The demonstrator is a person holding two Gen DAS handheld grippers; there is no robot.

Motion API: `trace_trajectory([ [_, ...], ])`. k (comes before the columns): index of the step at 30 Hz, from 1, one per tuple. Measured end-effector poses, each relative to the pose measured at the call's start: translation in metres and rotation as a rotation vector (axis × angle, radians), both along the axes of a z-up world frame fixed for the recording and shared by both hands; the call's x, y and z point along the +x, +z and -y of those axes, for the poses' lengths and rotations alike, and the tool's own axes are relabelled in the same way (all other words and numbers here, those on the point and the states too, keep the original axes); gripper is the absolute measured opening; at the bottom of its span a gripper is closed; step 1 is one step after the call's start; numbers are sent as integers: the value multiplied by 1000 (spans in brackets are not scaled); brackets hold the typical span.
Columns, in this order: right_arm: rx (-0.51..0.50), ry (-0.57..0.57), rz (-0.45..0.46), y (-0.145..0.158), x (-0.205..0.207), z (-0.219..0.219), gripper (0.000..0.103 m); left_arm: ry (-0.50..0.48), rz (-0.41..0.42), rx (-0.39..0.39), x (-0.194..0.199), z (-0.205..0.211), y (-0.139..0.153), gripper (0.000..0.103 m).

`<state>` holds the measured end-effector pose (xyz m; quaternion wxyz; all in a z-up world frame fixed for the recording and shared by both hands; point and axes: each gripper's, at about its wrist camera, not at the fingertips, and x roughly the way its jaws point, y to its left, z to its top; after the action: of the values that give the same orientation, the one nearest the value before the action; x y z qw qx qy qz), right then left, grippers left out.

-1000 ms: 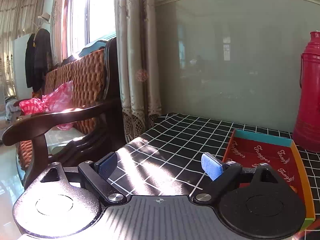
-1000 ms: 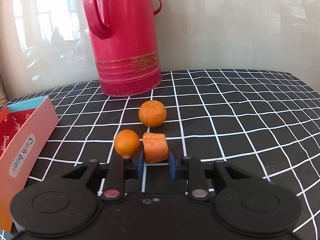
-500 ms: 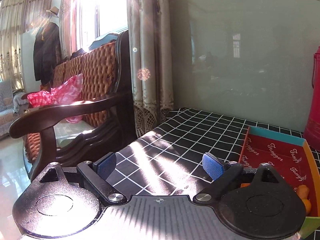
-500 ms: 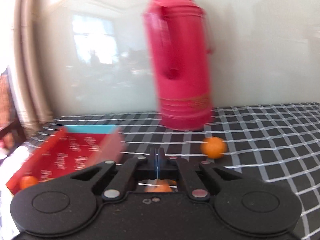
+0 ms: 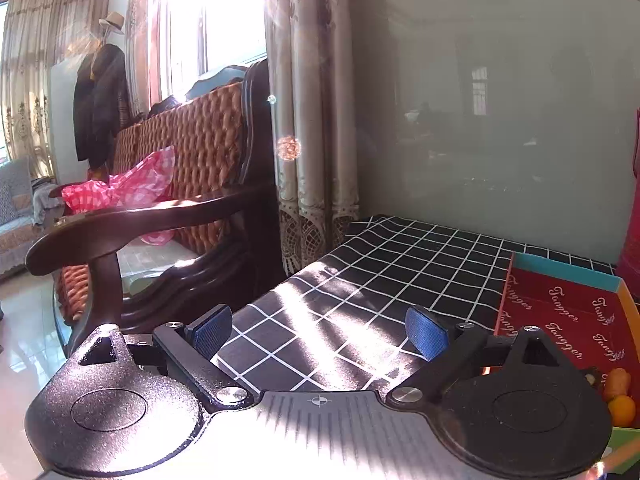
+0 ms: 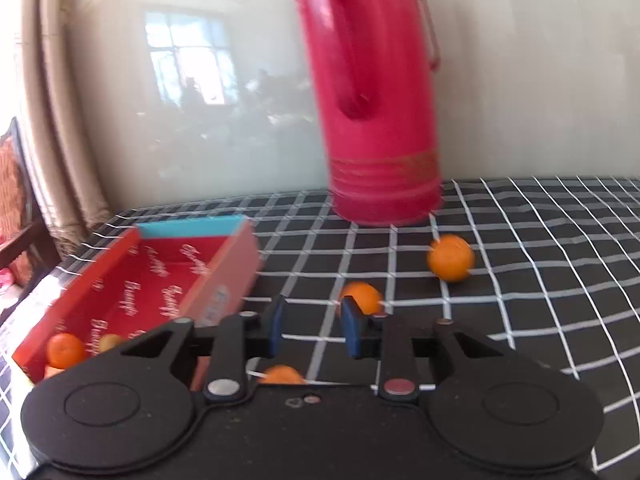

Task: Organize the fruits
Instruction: 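Carry the carrot piece with the right tool into the red box and release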

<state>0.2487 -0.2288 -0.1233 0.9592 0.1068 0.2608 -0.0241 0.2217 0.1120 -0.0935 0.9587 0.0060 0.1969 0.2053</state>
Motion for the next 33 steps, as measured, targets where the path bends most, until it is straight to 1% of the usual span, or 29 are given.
trace_trajectory([
  [1,7,-10,-10,-3,0,2,32,-5,2,6,0,2,0,93],
  [3,21,-11,-33,-6,0,6,36,-11,4,15,0,4,1,93],
  [5,37,9,-38,-9,-3,3,47,-14,2,15,1,5,1,94],
  [6,45,22,-39,-11,-5,1,60,-13,-1,13,2,5,1,94],
  [7,50,30,-37,-12,-7,-2,64,-13,-2,8,2,5,1,94],
  [8,46,37,-38,-14,-8,-6,63,-14,-1,2,2,4,1,94],
  [9,24,46,-42,-15,-8,-10,57,-16,0,-2,2,5,1,94],
  [10,-2,54,-47,-16,-7,-15,47,-17,2,-3,1,5,2,94],
  [11,-18,59,-57,-18,-6,-19,41,-17,5,0,1,6,2,94],
  [12,-18,68,-70,-20,-5,-22,31,-19,7,7,0,7,2,94],
  [13,-14,81,-84,-22,-3,-24,26,-19,7,14,0,8,2,94],
  [14,-19,87,-99,-24,-2,-27,27,-18,7,19,-1,8,2,94],
  [15,-32,84,-108,-26,-2,-29,25,-15,6,20,-1,7,2,94],
  [17,-53,80,-107,-27,-2,-32,23,-9,5,9,-1,4,2,94],
  [18,-60,82,-103,-27,-3,-33,21,-5,6,3,-1,3,2,94],
  [21,-86,73,-59,-22,-9,-37,20,4,7,0,-1,1,2,94],
  [27,-33,81,70,5,-16,-41,20,6,8,13,-2,2,2,94],
  [30,19,124,118,18,-13,-50,20,11,9,15,-3,1,1,95],
  [33,55,201,136,22,-9,-70,20,16,8,23,-2,1,1,95],
])
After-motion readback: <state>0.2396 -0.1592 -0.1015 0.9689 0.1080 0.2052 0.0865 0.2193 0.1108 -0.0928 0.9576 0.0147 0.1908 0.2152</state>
